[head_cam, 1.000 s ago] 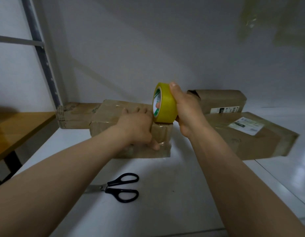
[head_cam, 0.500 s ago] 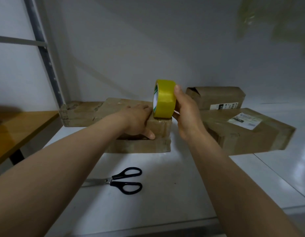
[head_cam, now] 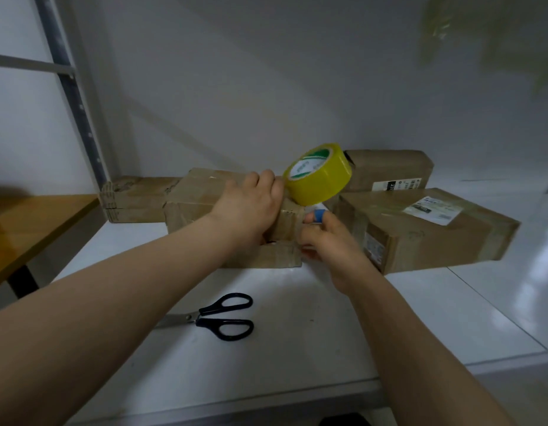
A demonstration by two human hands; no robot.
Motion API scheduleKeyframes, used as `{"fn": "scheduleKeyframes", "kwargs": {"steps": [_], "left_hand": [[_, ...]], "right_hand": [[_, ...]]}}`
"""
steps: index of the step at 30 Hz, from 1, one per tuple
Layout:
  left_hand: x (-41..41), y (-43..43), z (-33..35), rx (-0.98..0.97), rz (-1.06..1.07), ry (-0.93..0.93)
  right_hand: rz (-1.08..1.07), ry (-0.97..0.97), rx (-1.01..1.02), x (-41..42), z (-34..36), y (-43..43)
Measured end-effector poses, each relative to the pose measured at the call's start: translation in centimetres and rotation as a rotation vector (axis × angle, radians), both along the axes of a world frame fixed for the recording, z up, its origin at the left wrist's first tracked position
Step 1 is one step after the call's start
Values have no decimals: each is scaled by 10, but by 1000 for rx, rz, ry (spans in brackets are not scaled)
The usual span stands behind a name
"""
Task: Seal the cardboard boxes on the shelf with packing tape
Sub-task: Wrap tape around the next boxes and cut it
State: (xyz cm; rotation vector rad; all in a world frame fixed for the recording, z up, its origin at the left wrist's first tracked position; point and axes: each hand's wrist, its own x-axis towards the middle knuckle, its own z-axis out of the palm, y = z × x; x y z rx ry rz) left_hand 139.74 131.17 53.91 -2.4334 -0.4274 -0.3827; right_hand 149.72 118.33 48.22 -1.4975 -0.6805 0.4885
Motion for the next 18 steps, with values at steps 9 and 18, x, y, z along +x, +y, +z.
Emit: {"fn": "scheduleKeyframes", "kwargs": {"steps": [9,18], "left_hand": [[-2,-1,-8,-37,-97,14],[-7,2,-12,-68,-173,21]], "right_hand": [[5,124,230,11,9,-8],[-323,98,28,23,1,-7]]}}
